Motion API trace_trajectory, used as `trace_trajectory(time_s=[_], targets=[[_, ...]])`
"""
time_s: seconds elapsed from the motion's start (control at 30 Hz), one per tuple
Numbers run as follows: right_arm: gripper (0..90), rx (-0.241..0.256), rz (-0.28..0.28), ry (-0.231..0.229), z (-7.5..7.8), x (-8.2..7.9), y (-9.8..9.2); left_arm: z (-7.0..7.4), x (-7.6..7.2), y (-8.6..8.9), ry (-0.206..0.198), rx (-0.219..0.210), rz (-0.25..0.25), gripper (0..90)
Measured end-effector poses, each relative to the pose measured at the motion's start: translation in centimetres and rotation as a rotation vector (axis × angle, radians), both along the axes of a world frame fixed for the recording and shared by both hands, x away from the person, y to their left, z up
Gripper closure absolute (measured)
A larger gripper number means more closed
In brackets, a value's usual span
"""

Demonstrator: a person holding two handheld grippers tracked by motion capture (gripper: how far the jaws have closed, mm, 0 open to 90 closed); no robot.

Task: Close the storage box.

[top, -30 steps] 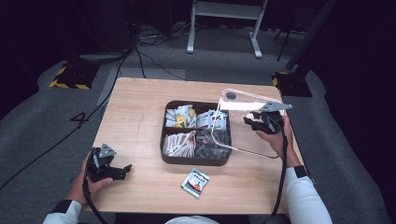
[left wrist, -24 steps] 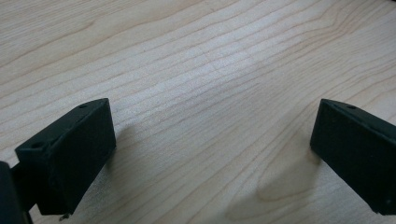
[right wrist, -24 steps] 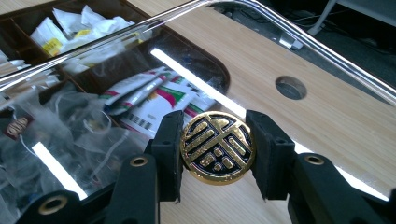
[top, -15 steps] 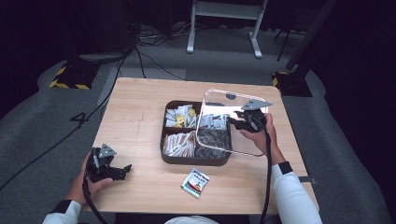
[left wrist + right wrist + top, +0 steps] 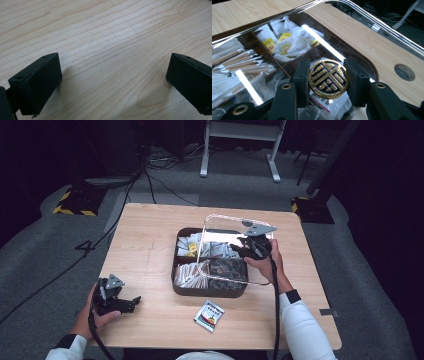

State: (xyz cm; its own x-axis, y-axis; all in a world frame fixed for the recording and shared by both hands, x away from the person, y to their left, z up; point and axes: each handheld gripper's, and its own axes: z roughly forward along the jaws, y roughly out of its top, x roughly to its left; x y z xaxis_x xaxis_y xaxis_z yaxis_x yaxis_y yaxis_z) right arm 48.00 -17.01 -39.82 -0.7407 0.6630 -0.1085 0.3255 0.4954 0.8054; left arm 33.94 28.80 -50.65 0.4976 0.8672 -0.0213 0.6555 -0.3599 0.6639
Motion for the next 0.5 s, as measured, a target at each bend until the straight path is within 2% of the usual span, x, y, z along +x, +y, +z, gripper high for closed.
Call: trace_trajectory(time_s=[0.5], targets=[[59.1,-0.025,0.045,0.015,-1.2,0.5,3.9,0.0,0.0,0.0,0.000,0.000,-0.001,0.4]])
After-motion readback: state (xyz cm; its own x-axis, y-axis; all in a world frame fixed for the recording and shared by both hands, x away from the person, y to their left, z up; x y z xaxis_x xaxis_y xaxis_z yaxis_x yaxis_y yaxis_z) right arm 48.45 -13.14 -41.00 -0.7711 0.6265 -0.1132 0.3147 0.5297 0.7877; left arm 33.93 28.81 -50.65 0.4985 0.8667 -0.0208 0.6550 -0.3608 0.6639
